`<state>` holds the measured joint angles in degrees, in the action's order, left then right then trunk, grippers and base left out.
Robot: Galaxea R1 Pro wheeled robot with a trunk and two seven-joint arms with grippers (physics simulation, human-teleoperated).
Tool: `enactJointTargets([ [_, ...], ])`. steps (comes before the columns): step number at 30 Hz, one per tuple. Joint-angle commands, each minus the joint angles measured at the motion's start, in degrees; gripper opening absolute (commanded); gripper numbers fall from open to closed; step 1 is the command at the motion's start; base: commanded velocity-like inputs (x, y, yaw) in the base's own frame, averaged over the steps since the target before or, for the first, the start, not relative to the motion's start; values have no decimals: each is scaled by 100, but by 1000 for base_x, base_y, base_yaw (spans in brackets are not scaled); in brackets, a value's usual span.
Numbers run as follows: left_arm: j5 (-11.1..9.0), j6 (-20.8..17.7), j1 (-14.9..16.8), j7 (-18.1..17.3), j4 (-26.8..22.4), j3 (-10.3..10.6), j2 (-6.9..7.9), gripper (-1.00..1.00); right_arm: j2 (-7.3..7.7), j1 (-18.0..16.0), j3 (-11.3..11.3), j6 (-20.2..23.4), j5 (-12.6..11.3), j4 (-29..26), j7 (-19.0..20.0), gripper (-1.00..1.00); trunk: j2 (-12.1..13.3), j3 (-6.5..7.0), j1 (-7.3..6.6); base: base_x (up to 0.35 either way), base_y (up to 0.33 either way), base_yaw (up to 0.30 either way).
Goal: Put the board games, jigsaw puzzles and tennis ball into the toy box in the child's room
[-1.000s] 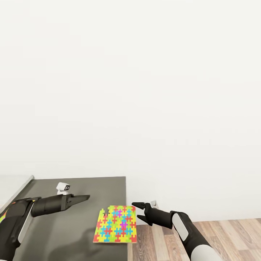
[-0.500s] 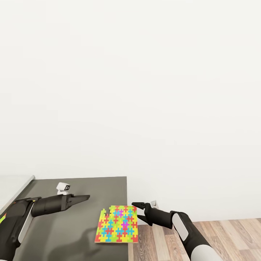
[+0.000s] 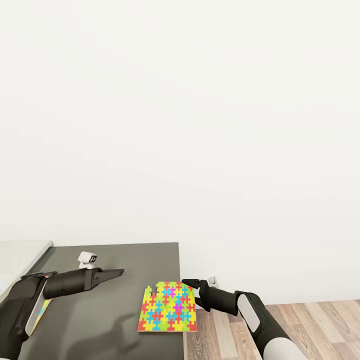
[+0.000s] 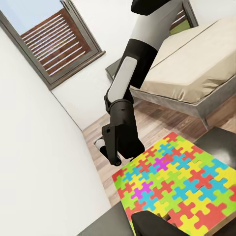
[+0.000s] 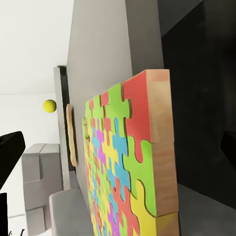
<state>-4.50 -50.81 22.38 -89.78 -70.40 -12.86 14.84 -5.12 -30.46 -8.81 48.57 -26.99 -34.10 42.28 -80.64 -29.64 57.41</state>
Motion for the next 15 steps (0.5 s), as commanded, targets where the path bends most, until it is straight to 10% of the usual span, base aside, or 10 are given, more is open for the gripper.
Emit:
enactJointTargets([
  [1,2,-59,3,-22,0,1,2,100,-7,-4,-33,29,19,0,17,100,-3,-6,0,-4,9,0],
  [9,2,-61,2,-22,0,-3,2,100,-7,-4,-33,29,19,0,17,100,-3,-6,0,-2,4,0],
  [10,2,-61,2,-22,0,-2,2,100,-7,-4,-33,29,19,0,17,-100,-3,-6,0,0,1,0],
  [15,0,-61,1,-22,0,-10,7,100,-7,-4,-33,29,19,0,17,-100,-3,-6,0,0,0,0],
])
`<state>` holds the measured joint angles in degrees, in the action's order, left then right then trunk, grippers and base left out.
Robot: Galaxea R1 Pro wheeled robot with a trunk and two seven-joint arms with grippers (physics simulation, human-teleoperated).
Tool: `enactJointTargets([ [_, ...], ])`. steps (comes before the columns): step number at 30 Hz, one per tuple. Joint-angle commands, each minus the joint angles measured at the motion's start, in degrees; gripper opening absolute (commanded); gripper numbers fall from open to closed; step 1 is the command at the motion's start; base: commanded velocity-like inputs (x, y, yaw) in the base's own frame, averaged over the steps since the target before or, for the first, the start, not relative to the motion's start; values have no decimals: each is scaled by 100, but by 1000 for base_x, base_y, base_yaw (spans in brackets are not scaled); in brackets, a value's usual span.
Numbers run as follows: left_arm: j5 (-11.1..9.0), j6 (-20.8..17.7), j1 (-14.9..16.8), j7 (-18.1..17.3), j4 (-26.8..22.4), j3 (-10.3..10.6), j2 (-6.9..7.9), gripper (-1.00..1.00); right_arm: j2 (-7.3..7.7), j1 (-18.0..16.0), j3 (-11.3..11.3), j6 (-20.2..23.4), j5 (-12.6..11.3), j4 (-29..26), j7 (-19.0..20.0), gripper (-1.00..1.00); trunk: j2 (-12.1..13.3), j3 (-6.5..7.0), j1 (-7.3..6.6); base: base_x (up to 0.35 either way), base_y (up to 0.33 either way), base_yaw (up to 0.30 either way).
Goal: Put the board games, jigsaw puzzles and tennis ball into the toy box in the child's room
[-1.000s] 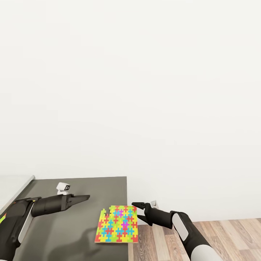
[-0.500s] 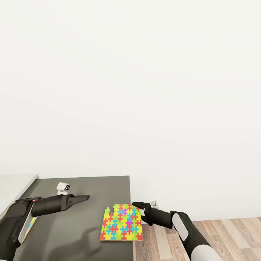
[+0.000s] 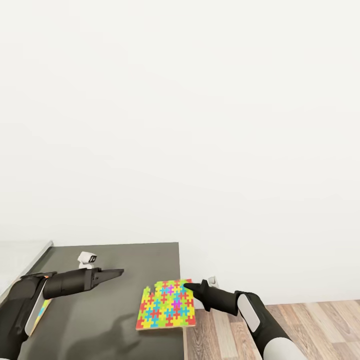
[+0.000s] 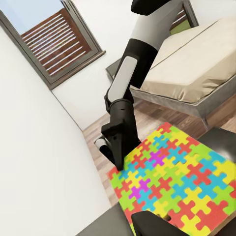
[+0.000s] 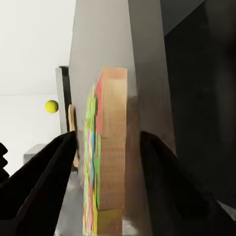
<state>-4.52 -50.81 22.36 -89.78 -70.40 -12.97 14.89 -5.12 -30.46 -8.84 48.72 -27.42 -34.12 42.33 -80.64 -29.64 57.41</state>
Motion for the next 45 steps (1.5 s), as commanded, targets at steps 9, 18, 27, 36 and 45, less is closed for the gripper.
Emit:
enactJointTargets([
  [9,4,-329,5,-22,0,22,13,100,11,-3,-15,-14,62,2,103,-100,358,155,-198,0,0,0],
  [18,5,-359,5,-22,0,15,5,100,62,-3,-24,-46,35,-6,118,-100,719,317,-395,0,0,0],
  [27,12,-360,5,-22,0,14,5,100,72,-3,-49,-38,6,-29,125,-100,1080,479,-593,0,0,0],
  [36,12,-360,5,-22,0,10,5,100,80,-3,-77,-38,0,-39,121,-100,1441,640,-791,0,0,0],
  [45,12,-360,5,-22,0,6,5,100,77,-3,-33,-30,69,-73,28,-100,1801,802,-989,0,0,0],
])
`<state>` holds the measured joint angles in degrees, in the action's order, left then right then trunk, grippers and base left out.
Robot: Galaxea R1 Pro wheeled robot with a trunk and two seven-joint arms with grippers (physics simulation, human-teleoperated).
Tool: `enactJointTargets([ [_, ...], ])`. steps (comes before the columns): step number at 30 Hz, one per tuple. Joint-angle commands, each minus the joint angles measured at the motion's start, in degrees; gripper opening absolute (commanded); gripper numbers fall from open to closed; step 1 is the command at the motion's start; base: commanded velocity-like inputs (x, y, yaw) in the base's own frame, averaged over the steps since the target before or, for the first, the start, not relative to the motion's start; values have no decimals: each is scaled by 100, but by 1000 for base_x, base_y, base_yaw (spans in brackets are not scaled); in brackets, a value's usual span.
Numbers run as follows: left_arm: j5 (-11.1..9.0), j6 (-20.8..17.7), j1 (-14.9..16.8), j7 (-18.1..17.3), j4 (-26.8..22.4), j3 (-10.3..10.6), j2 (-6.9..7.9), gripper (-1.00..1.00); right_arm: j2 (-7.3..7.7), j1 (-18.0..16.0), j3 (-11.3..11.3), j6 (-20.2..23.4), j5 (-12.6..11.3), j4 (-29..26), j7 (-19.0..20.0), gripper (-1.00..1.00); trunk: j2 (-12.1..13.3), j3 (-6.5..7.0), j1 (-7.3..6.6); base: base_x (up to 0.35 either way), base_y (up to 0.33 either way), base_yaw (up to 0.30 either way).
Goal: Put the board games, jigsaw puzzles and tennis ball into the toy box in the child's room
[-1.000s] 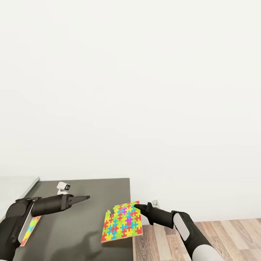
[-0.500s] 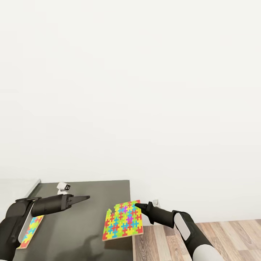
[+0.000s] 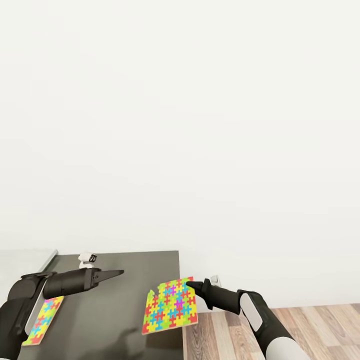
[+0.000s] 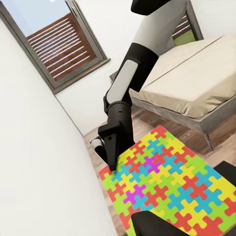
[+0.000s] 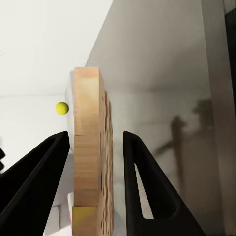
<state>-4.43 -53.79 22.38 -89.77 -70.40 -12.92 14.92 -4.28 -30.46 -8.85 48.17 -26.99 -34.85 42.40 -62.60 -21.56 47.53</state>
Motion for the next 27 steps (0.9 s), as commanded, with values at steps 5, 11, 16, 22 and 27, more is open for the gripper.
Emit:
enactJointTargets([
  [5,8,-61,3,-23,0,0,2,100,21,-4,-46,40,34,-3,31,-100,198,84,-110,0,0,0],
  [11,31,-60,11,-23,0,-2,26,100,31,-4,-73,28,18,-4,101,-100,438,191,-242,0,0,0],
  [16,26,-59,26,-23,0,-21,204,100,34,7,-82,19,-17,-4,123,-100,639,281,-352,0,0,0],
  [22,-1,-61,29,-23,0,-49,506,100,48,13,-91,21,-33,-4,128,-100,880,389,-484,0,0,0],
  [27,-15,-61,29,-23,-5,-65,713,100,212,33,-110,32,-47,-4,215,-100,1080,479,-593,0,0,11],
])
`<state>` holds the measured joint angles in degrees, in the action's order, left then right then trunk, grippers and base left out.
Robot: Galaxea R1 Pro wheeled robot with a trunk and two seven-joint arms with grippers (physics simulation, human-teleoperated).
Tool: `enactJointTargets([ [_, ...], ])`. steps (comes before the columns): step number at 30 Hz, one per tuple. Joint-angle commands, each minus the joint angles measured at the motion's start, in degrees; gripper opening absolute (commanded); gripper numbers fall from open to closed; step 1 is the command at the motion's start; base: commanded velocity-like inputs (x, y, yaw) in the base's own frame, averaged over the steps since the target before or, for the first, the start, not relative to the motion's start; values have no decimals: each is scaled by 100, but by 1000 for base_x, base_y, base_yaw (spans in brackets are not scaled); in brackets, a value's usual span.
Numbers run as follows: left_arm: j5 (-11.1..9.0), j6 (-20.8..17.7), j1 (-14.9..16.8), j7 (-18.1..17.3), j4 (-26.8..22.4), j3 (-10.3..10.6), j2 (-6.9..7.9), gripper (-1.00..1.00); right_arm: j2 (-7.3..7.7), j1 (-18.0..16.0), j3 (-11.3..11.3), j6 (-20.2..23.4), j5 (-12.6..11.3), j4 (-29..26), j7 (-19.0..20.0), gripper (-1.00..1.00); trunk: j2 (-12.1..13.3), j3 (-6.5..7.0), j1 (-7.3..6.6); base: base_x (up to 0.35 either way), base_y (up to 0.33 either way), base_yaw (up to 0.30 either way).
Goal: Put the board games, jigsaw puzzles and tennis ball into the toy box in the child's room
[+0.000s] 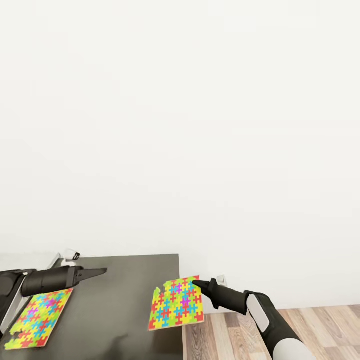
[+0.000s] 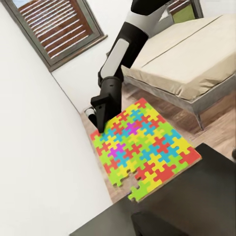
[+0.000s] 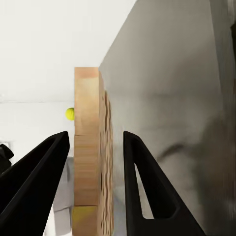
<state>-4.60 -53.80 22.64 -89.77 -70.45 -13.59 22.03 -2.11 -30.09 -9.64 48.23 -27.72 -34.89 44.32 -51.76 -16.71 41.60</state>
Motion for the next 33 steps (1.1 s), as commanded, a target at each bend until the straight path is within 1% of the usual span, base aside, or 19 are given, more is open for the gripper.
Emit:
enactJointTargets([
  [1,0,-61,4,-23,-18,0,35,100,25,4,-33,24,24,0,104,-100,36,11,-22,0,0,55],
  [2,-1,-61,4,-23,-38,-1,48,100,36,7,-34,23,23,0,154,-100,77,29,-44,0,0,63],
  [4,-7,-89,2,-23,-208,5,74,100,65,20,-36,4,27,0,408,-100,157,65,-88,0,0,81],
  [6,-36,-170,-6,-23,-353,10,83,100,70,24,-37,-7,28,0,515,-100,237,101,-132,0,0,87],
  [7,-85,-268,-13,-23,-490,15,89,100,73,26,-35,-13,28,0,592,-100,277,119,-154,0,0,89],
  [10,-192,-398,-27,-23,-649,21,94,100,76,28,-34,-19,29,0,672,-100,397,173,-220,0,0,94],
  [14,-258,-472,-80,-23,-732,22,99,100,84,32,-37,-23,29,0,716,-100,558,256,-307,0,0,175],
  [19,-265,-486,-129,-23,-742,15,108,100,87,37,-37,-29,30,0,724,-100,758,370,-417,0,0,227],
  [20,-268,-488,-135,-23,-742,13,138,100,87,39,-37,-59,30,0,725,-100,798,392,-439,0,0,211],
  [21,-272,-489,-139,-23,-742,15,188,100,87,42,-36,-150,30,0,726,-100,839,413,-461,0,0,143],
  [23,-275,-490,-142,-23,-742,19,244,100,87,48,-32,-354,30,0,734,-100,919,452,-505,0,0,94],
  [26,-277,-491,-145,-23,-742,22,287,100,88,53,-30,-593,28,0,741,-100,1039,508,-571,0,0,36],
  [33,-278,-492,-146,-23,-742,23,307,100,82,56,-29,-716,24,0,743,-100,1320,635,-725,0,0,9],
])
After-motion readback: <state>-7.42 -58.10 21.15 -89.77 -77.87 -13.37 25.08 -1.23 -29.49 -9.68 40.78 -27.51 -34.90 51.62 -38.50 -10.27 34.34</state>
